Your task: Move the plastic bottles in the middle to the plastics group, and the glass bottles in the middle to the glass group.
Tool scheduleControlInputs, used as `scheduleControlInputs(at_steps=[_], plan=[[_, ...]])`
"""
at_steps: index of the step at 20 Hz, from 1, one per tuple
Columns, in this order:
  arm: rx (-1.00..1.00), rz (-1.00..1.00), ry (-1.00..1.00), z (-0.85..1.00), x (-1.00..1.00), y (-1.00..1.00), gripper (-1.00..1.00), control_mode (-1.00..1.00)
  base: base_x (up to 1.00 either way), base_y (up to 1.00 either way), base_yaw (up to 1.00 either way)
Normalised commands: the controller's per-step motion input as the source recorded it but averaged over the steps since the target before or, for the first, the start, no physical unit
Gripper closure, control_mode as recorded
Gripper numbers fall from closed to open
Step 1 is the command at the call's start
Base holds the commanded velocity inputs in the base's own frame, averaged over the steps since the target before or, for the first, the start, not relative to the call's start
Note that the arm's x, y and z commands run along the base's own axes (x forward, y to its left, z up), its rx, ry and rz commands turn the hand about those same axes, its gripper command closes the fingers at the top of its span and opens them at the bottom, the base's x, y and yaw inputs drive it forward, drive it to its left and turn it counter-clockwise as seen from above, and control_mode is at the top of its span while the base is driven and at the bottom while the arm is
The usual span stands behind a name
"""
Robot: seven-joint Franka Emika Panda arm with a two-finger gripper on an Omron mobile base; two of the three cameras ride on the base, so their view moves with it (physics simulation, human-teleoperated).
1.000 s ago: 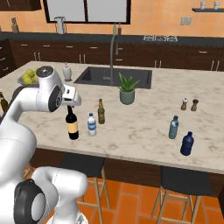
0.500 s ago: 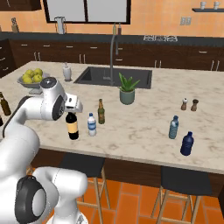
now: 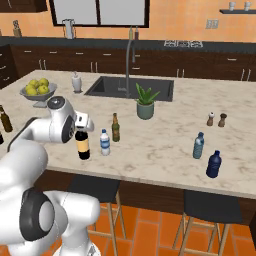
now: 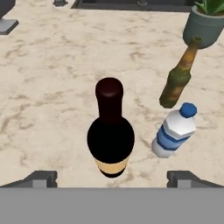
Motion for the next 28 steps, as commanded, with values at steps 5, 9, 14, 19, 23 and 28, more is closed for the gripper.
scheduleControlInputs(at_steps=[5, 9, 14, 19, 23, 28], plan=[[0.00, 0.00, 0.00, -0.12, 0.10, 0.07, -1.00, -1.00, 0.00, 0.00, 0.00], [0.00, 0.00, 0.00, -0.10, 0.16, 0.00, -1.00, -1.00, 0.00, 0.00, 0.00], [0.00, 0.00, 0.00, -0.21, 0.23, 0.00, -1.00, -1.00, 0.00, 0.00, 0.00], [0.00, 0.00, 0.04, -0.07, 0.15, 0.00, -1.00, -1.00, 0.00, 0.00, 0.00], [0.00, 0.00, 0.08, 0.00, 0.00, 0.00, -1.00, -1.00, 0.00, 0.00, 0.00], [0.00, 0.00, 0.03, -0.10, 0.09, 0.00, -1.00, -1.00, 0.00, 0.00, 0.00]])
